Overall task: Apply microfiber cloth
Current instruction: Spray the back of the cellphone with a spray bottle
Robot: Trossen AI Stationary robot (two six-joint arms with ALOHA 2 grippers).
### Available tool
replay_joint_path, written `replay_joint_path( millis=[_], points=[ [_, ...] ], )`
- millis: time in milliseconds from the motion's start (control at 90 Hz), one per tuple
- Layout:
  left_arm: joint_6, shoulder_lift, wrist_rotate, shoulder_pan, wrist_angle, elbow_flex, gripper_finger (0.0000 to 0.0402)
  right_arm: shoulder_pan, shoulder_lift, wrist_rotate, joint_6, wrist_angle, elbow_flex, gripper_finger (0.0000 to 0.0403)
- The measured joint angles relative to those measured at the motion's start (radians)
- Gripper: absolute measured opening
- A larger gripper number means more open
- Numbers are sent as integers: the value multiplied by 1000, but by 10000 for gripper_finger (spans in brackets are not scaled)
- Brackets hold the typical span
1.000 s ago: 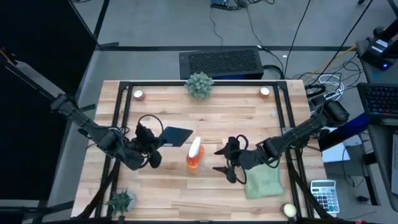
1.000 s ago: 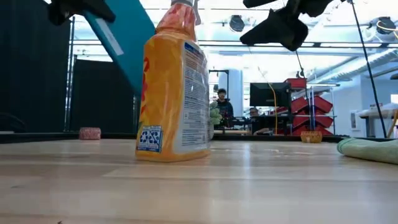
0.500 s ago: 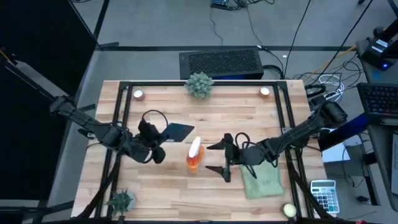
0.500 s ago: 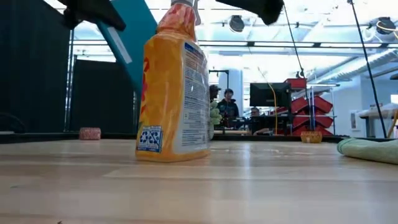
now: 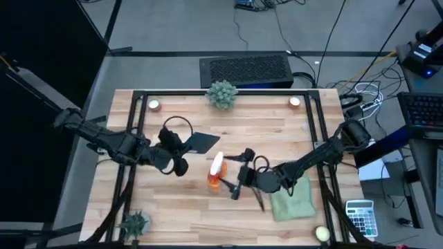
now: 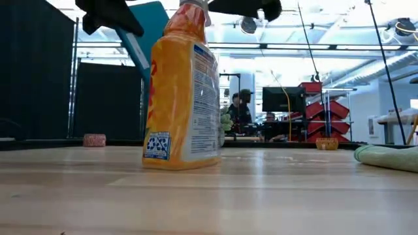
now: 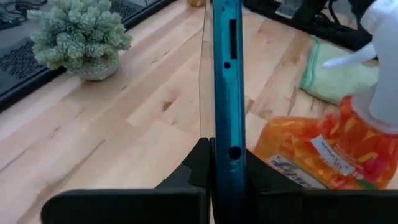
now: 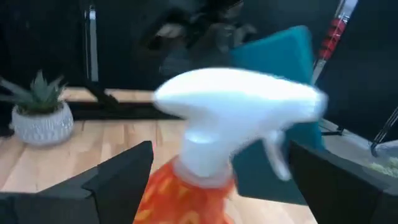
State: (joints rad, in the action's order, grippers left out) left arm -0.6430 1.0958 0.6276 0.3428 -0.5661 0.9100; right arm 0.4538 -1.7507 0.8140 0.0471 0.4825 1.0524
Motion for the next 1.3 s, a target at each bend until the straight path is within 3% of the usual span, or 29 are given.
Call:
replay_joint_path(
  millis=[233,533,733,878,1033,1300],
  points=[
    [91,2,-68,-41,93,0,7,-23,-69,28,-27,-146,127,352],
    [156,6,-104,-73,124,0,7,-42,-43,37,74,-158,140,352],
    [162,6,-104,-77,124,0,7,-111,-51,-167,-6,-173,140,352],
    [165,6,-105,-76,124,0,7,-132,-52,-206,33,-154,139,352],
    [200,6,-105,-77,142,0,7,-163,-52,-354,-9,-156,139,352],
    [262,6,-162,-79,173,0,7,-173,-52,-372,25,-144,138,352]
  ],
)
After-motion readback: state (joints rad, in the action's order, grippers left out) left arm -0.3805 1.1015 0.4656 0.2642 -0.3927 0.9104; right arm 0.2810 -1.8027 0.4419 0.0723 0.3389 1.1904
